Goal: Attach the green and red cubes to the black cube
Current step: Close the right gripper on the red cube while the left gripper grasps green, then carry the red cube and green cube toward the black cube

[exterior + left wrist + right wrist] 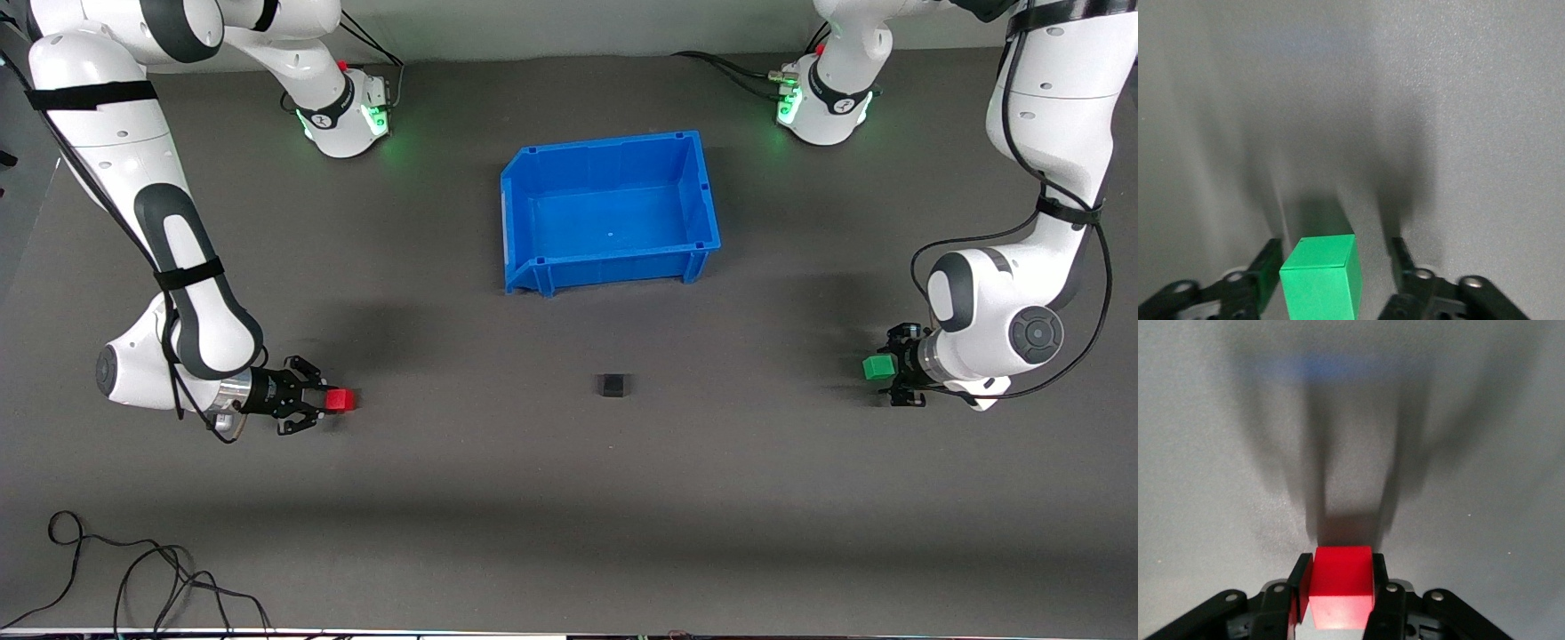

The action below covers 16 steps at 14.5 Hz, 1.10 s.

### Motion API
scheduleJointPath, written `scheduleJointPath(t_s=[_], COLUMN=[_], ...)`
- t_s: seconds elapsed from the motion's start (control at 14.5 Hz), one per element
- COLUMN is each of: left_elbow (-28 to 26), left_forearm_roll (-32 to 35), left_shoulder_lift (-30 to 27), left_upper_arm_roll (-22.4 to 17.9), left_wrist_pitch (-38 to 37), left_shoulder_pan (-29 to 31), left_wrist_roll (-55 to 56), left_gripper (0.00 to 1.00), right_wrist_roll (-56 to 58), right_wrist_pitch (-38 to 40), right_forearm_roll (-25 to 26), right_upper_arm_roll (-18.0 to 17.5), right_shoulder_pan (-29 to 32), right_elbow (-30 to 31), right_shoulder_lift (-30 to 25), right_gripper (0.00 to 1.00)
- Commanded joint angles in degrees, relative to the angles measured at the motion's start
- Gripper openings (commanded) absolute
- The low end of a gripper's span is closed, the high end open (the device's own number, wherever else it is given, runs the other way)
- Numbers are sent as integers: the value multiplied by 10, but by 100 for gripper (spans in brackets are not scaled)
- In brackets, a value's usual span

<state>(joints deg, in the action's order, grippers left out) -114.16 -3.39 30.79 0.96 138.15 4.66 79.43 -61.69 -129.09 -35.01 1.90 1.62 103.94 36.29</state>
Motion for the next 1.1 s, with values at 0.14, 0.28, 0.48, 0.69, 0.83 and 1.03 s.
scheduleJointPath(t_s=[0.14, 0.28, 0.48, 0.69, 0.83, 1.03], left_elbow=[6, 13, 69, 167, 207, 220], left_forearm_roll=[4, 4, -3, -4, -4, -6], left_shoulder_lift=[-11, -11, -7, 28, 49, 54], left_upper_arm_roll=[-4, -3, -2, -2, 1, 2], left_wrist_pitch=[-6, -6, -33, -96, -96, -97], left_shoulder_pan=[-9, -11, -30, -81, -104, -164], left_wrist_roll=[10, 12, 19, 118, 197, 258], left_gripper=[31, 24, 17, 10, 10, 10], right_wrist_roll=[9, 4, -4, -54, -98, -190], right_wrist_pitch=[24, 24, 24, 17, 14, -39], right_forearm_roll=[-17, -16, -16, -16, -16, -16], right_upper_arm_roll=[3, 3, 3, 5, 5, 5], right_shoulder_pan=[-4, -6, -18, -69, -98, -168], right_elbow=[-4, -6, -8, -29, -58, -86], right_shoulder_lift=[-18, -27, -32, -32, -22, -4], right_gripper=[28, 28, 28, 28, 28, 28])
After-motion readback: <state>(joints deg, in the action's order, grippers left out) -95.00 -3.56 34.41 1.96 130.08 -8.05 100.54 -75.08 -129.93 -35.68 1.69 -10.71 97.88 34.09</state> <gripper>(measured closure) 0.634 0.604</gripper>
